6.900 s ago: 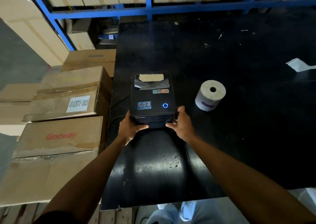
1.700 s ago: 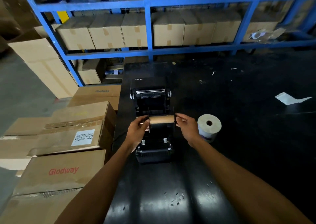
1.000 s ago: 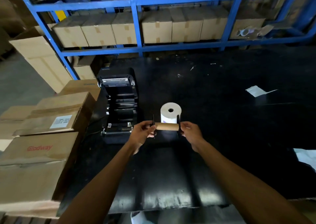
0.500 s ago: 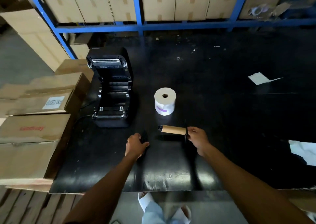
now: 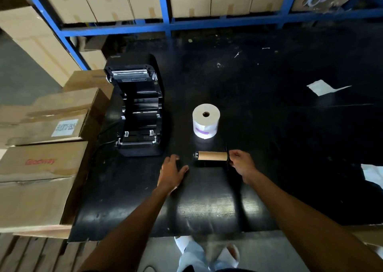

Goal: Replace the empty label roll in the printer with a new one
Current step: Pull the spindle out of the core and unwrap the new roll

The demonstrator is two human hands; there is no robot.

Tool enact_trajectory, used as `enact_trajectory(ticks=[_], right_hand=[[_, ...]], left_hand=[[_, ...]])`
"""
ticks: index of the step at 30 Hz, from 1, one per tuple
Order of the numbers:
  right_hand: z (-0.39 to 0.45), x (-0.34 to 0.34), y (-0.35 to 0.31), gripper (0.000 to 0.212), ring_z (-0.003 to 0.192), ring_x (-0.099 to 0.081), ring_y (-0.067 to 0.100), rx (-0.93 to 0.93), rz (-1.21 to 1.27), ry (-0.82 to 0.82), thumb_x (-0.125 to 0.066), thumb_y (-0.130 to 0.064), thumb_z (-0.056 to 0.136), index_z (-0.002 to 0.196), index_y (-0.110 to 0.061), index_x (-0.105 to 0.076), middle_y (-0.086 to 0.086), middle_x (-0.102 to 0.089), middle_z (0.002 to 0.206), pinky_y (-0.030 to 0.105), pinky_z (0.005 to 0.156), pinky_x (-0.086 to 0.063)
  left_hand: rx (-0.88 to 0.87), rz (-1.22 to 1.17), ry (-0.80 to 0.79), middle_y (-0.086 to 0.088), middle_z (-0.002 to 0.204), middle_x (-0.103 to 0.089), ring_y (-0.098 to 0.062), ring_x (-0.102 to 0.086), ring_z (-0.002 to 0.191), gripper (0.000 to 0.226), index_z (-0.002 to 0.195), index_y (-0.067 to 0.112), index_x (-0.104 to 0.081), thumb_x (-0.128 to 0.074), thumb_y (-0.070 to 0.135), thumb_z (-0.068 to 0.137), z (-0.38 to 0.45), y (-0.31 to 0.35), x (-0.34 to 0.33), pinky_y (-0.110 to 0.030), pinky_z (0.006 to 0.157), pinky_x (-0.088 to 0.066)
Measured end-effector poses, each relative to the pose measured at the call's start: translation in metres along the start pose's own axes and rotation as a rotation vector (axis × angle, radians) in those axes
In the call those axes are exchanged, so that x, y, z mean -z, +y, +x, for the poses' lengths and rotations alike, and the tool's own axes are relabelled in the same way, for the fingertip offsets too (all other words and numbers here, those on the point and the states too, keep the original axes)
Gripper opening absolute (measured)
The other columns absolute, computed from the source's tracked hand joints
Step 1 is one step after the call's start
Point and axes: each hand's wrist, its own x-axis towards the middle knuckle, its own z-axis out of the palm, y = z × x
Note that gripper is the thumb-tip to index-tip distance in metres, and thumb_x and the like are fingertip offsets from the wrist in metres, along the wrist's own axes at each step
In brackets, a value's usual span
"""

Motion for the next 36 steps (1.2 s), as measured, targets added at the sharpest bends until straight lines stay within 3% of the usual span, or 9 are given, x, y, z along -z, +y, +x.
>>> enact_trajectory(ticks=[3, 5, 8, 12, 15, 20, 26, 31, 36], right_hand=[[0.000, -0.001, -0.003, 0.012, 0.083, -0.062, 0.021, 0.025, -0.005, -0.007, -0.057, -0.015, 0.095, 0.094, -0.021, -0.068, 0.006, -0.067, 0.090, 0.039, 0.083, -0.053], [0.001, -0.001, -0.007, 0.012, 0.090, -0.066, 0.023, 0.042, -0.010, -0.019, -0.059, -0.016, 0.094, 0.095, -0.021, -0.069, 0.006, -0.070, 0.094, 0.041, 0.088, -0.054], [0.001, -0.002, -0.016, 0.012, 0.092, -0.067, 0.022, 0.087, -0.029, -0.043, -0.060, -0.015, 0.093, 0.097, -0.020, -0.070, 0.006, -0.072, 0.098, 0.040, 0.089, -0.055], [-0.001, -0.003, -0.029, 0.015, 0.089, -0.066, 0.019, 0.104, -0.030, -0.064, -0.059, -0.012, 0.094, 0.102, -0.017, -0.070, 0.006, -0.071, 0.098, 0.035, 0.086, -0.055], [0.000, -0.002, -0.033, 0.014, 0.091, -0.066, 0.019, 0.117, -0.024, -0.073, -0.059, -0.009, 0.093, 0.101, -0.017, -0.069, 0.007, -0.070, 0.097, 0.035, 0.090, -0.055], [0.006, 0.006, -0.033, 0.012, 0.091, -0.067, 0.019, 0.141, -0.100, 0.020, -0.060, -0.018, 0.093, 0.093, -0.027, -0.068, 0.003, -0.072, 0.095, 0.034, 0.086, -0.054], [0.011, 0.025, -0.026, 0.013, 0.093, -0.065, 0.021, 0.096, -0.142, 0.119, -0.059, -0.019, 0.094, 0.100, -0.020, -0.070, 0.006, -0.071, 0.099, 0.038, 0.087, -0.054], [0.011, 0.025, -0.018, 0.020, 0.101, -0.065, 0.028, 0.014, -0.151, 0.206, -0.057, -0.017, 0.095, 0.108, -0.011, -0.070, 0.013, -0.071, 0.111, 0.041, 0.094, -0.053], [0.006, 0.015, -0.007, 0.020, 0.096, -0.063, 0.024, -0.007, -0.248, 0.139, -0.058, -0.017, 0.093, 0.105, -0.011, -0.073, 0.013, -0.072, 0.109, 0.027, 0.083, -0.045]], left_hand=[[-0.009, -0.341, -0.163, -0.007, 0.092, -0.064, -0.020, -0.060, 0.082, 0.039, 0.119, 0.012, -0.060, -0.076, 0.015, 0.084, 0.011, 0.016, 0.011, -0.035, 0.078, -0.053], [0.014, -0.540, -0.313, -0.010, 0.102, -0.064, -0.020, -0.063, 0.086, 0.049, 0.127, 0.011, -0.056, -0.076, 0.006, 0.083, 0.015, 0.034, 0.018, -0.029, 0.074, -0.055], [-0.040, -0.544, -0.400, -0.013, 0.116, -0.065, -0.023, -0.067, 0.093, 0.050, 0.132, 0.008, -0.055, -0.074, 0.009, 0.086, 0.023, 0.053, 0.024, -0.026, 0.076, -0.058], [-0.166, -0.310, -0.376, -0.014, 0.106, -0.072, -0.018, -0.066, 0.083, 0.039, 0.121, 0.006, -0.067, -0.075, 0.021, 0.086, 0.035, 0.061, 0.027, -0.030, 0.076, -0.055], [-0.255, -0.093, -0.371, -0.005, 0.107, -0.073, -0.015, -0.065, 0.095, 0.039, 0.120, 0.012, -0.070, -0.074, 0.032, 0.086, 0.041, 0.065, 0.028, -0.021, 0.080, -0.045], [-0.292, 0.033, -0.280, -0.002, 0.107, -0.073, -0.015, -0.064, 0.099, 0.031, 0.115, 0.016, -0.071, -0.076, 0.023, 0.085, 0.047, 0.063, 0.035, -0.024, 0.082, -0.043], [-0.218, 0.104, -0.218, -0.008, 0.104, -0.074, -0.023, -0.068, 0.096, 0.023, 0.108, 0.014, -0.071, -0.073, 0.015, 0.085, 0.045, 0.043, 0.043, -0.024, 0.075, -0.046], [0.006, 0.007, -0.141, -0.018, 0.089, -0.072, -0.032, -0.072, 0.079, 0.021, 0.096, 0.005, -0.059, -0.069, 0.017, 0.083, 0.043, 0.030, 0.038, -0.042, 0.069, -0.060], [0.163, -0.124, -0.143, -0.011, 0.085, -0.069, -0.011, -0.063, 0.059, 0.019, 0.092, 0.004, -0.067, -0.072, 0.020, 0.082, 0.045, 0.034, 0.024, -0.019, 0.044, -0.044]])
